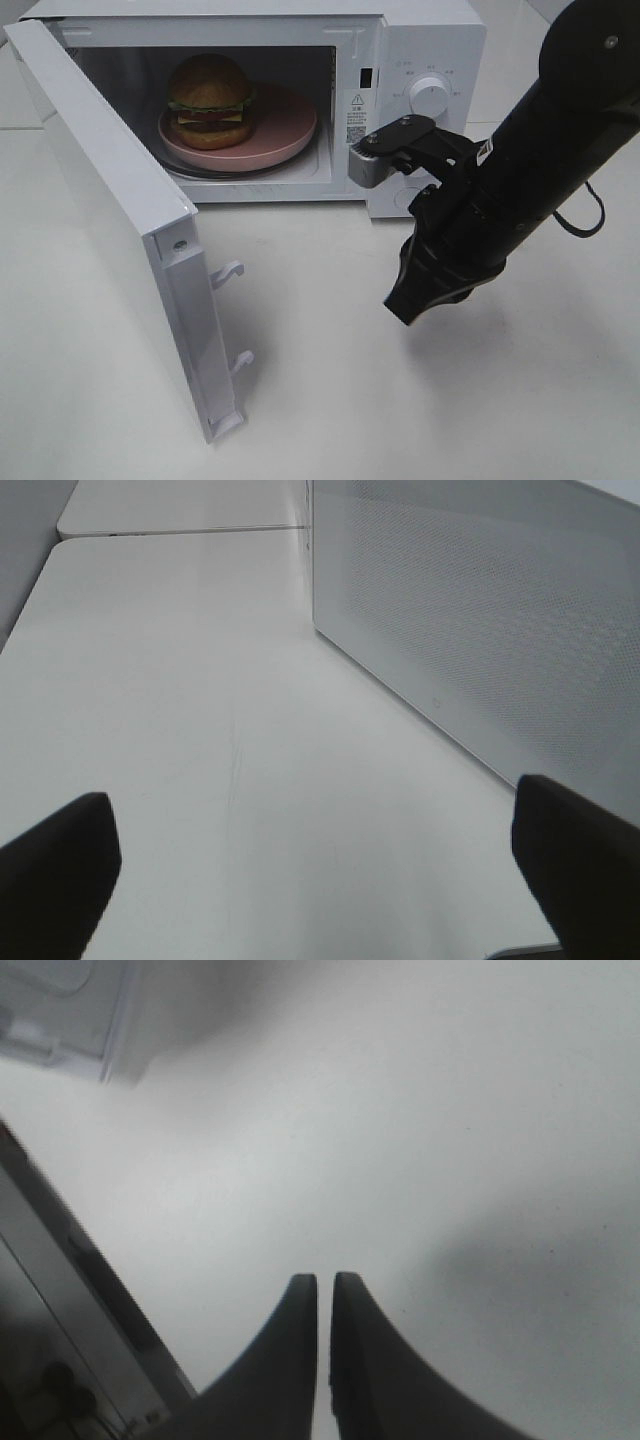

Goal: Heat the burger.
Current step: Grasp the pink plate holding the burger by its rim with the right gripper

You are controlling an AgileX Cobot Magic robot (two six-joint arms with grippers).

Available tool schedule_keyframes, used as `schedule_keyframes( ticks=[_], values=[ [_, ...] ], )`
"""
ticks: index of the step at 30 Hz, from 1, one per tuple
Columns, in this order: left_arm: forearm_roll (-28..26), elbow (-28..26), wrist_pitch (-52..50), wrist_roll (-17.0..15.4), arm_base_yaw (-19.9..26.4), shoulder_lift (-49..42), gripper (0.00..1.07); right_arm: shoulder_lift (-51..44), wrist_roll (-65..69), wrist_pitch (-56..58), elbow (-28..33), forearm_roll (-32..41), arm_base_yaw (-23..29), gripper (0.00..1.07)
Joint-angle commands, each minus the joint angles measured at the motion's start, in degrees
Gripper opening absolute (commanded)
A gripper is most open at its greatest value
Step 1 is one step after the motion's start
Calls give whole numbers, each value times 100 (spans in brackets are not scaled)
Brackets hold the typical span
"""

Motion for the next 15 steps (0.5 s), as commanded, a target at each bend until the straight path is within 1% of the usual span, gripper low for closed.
schedule_keyframes(
  ticks=[1,2,3,4,5,6,7,8,9,10,11,12,15],
  values=[
    [-23,17,-17,11,11,-40,100,-52,-1633,533,-143,-34,0,9],
    [-23,17,-17,11,11,-40,100,-52,-1633,533,-143,-34,0,9],
    [-23,17,-17,11,11,-40,100,-52,-2252,670,-143,-149,0,10],
    [-23,17,-17,11,11,-40,100,-52,-2584,739,-143,-246,0,11],
    [-23,17,-17,11,11,-40,100,-52,-2584,739,-143,-246,0,11],
    [-23,17,-17,11,11,-40,100,-52,-3220,825,-143,-453,0,11],
    [-23,17,-17,11,11,-40,100,-52,-3587,825,-143,-539,0,12],
    [-23,17,-17,11,11,-40,100,-52,-3587,825,-143,-539,0,12],
    [-23,17,-17,11,11,-40,100,-52,-4188,819,-143,-699,0,12],
    [-23,17,-17,11,11,-40,100,-52,-4188,819,-143,-699,0,12],
    [-23,17,-17,11,11,-40,100,-52,-4693,819,-143,-831,0,13],
    [-23,17,-17,11,11,-40,100,-52,-4905,773,-143,-997,0,16],
    [-23,17,-17,11,11,-40,100,-52,-4945,699,-143,-1106,17,17]
  ],
)
